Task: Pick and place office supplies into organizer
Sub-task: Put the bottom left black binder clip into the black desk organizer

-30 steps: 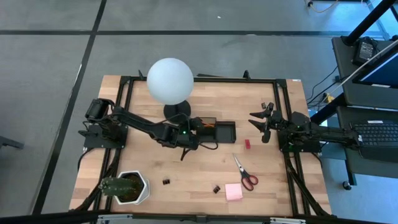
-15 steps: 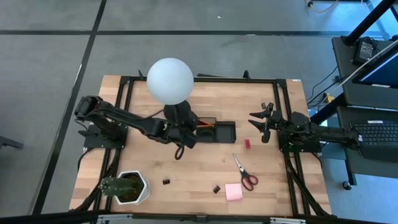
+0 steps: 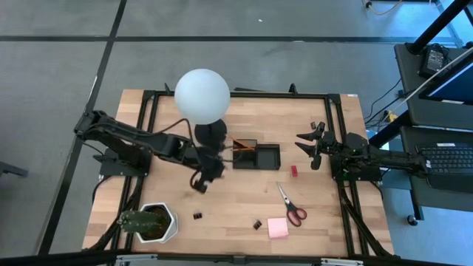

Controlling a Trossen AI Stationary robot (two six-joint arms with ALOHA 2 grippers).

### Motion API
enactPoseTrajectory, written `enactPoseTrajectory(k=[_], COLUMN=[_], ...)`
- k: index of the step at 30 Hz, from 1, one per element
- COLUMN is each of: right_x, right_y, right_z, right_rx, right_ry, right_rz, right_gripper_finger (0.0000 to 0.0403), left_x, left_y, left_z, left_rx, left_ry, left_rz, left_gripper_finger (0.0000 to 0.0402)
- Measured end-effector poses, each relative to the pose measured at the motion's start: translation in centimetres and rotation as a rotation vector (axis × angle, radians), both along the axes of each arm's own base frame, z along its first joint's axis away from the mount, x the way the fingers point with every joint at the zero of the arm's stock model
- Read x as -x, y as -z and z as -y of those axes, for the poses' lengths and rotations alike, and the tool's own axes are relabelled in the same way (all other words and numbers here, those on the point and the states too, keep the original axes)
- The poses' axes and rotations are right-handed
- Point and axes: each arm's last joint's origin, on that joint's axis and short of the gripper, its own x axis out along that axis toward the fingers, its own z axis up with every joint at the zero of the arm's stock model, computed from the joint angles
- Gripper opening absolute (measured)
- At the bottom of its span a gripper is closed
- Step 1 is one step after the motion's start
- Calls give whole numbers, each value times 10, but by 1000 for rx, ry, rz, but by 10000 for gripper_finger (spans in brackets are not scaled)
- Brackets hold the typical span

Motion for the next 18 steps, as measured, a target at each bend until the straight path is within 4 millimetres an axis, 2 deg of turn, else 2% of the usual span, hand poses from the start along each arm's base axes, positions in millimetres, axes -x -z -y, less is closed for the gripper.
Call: enactPoseTrajectory(k=[3,10,18], right_x=[0,0,0], right_y=[0,0,0], right_z=[0,0,0], right_rx=[0,-25,-48], right_ry=[-1,0,-1], right_rz=[0,7,13], right_gripper_finger=[162,162,162], left_x=[5,21,37], left_y=[12,49,80], left_z=[11,27,48], left_rx=[154,393,581], left_ry=[41,-115,-248], left_rz=[-75,-271,-331], left_gripper_finger=[133,132,130])
